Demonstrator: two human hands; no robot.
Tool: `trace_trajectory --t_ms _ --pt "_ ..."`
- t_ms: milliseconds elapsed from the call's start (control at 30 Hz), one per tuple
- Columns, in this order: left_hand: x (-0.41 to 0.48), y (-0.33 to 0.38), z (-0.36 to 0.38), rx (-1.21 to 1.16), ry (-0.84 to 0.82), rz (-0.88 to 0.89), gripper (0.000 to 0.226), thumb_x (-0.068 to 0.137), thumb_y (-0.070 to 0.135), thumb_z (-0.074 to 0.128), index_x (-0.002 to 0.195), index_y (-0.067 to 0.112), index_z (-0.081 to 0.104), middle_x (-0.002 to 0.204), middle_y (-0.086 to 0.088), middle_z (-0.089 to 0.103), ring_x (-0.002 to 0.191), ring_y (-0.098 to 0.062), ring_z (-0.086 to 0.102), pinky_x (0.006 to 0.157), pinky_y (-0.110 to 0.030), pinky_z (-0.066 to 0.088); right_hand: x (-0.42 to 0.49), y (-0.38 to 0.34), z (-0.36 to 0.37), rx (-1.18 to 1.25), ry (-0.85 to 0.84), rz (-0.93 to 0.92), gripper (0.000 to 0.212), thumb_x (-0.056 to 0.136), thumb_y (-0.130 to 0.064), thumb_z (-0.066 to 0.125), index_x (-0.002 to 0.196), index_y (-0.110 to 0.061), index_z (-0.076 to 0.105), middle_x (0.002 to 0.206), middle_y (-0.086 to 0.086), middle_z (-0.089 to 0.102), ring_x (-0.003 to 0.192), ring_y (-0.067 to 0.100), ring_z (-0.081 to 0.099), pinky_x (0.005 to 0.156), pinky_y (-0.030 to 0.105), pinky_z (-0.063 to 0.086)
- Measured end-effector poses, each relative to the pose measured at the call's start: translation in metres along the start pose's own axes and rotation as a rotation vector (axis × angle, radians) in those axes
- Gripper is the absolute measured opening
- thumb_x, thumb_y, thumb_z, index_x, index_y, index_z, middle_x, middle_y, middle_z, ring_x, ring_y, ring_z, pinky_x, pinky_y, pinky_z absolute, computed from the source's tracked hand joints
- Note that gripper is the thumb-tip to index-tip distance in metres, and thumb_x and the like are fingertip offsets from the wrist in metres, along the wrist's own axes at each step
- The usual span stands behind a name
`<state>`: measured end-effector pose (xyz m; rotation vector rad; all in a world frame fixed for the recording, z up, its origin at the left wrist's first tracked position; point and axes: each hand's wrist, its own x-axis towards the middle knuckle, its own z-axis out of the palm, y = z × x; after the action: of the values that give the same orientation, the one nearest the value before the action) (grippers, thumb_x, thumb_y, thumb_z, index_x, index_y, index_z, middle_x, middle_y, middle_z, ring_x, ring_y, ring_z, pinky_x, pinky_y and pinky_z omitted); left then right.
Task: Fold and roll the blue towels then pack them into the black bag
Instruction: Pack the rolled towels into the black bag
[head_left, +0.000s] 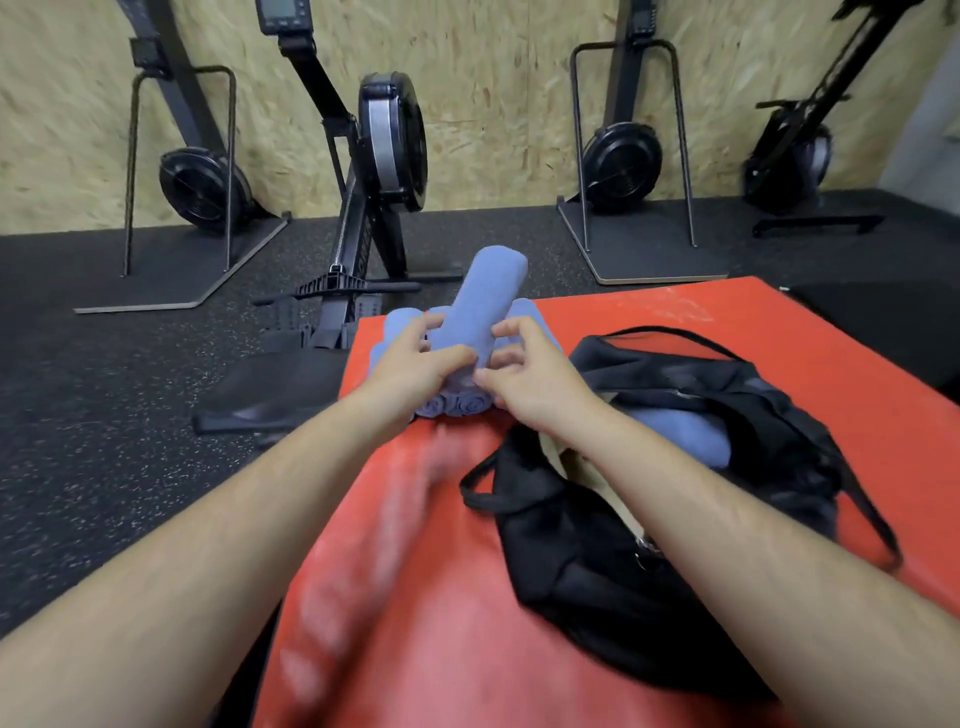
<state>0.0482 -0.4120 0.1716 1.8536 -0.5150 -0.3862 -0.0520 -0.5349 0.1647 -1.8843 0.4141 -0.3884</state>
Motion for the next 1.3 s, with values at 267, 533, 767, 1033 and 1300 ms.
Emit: trace_trajectory --t_ms 267,533,767,1033,1300 --pt "-0.084 0.017 0.046 0.39 -0.331 0.362 0.051 0.073 0.02 0.07 0.121 0.036 0.062 0.109 0.018 0.068 0.097 0.004 0.062 0.08 -0.014 0.047 -0.107 0.02 -0.13 -0.728 0.038 -0.327 0.074 0.064 -0.041 0.065 0.136 -0.038 0.046 0.144 -0.011 0.038 0.136 0.014 0.033 0.109 0.039 0.03" --pt "-0.092 -0.017 0.122 0.556 -0.457 0.4 0.048 0.076 0.029 0.066 0.122 0.026 0.05 0.117 0.007 0.06 0.107 -0.009 0.058 0.097 -0.032 0.046 -0.129 0.087 -0.178 -0.802 -0.148 -0.088 0.05 0.067 -0.051 0.072 0.109 -0.033 0.054 0.107 -0.013 0.059 0.097 0.009 0.057 0.089 0.039 0.05" --pt "-0.078 -0.041 0.163 0.822 -0.414 0.388 0.053 0.091 0.025 0.057 0.141 0.014 0.041 0.132 -0.016 0.049 0.121 -0.035 0.052 0.104 -0.041 0.041 -0.112 0.128 -0.172 -1.07 -0.196 -0.248 0.045 0.085 -0.054 0.062 0.112 -0.017 0.056 0.106 0.004 0.057 0.103 0.026 0.051 0.09 0.041 0.043" --pt "-0.067 -0.054 0.174 0.883 -0.305 0.405 0.061 0.098 0.03 0.052 0.155 0.028 0.03 0.143 -0.013 0.043 0.116 -0.037 0.057 0.097 -0.04 0.047 -0.105 0.135 -0.179 -1.122 -0.125 -0.13 0.057 0.09 -0.069 0.048 0.138 -0.039 0.042 0.12 -0.002 0.057 0.111 0.027 0.058 0.086 0.039 0.046" --pt "-0.078 -0.051 0.179 1.089 -0.134 0.554 0.054 0.095 0.02 0.057 0.145 0.029 0.037 0.135 -0.017 0.036 0.08 -0.039 0.061 0.057 -0.041 0.048 -0.107 0.136 -0.175 -1.102 -0.057 0.035 0.055 0.087 -0.07 0.054 0.126 -0.032 0.046 0.092 0.003 0.054 0.1 0.03 0.059 0.071 0.036 0.041"
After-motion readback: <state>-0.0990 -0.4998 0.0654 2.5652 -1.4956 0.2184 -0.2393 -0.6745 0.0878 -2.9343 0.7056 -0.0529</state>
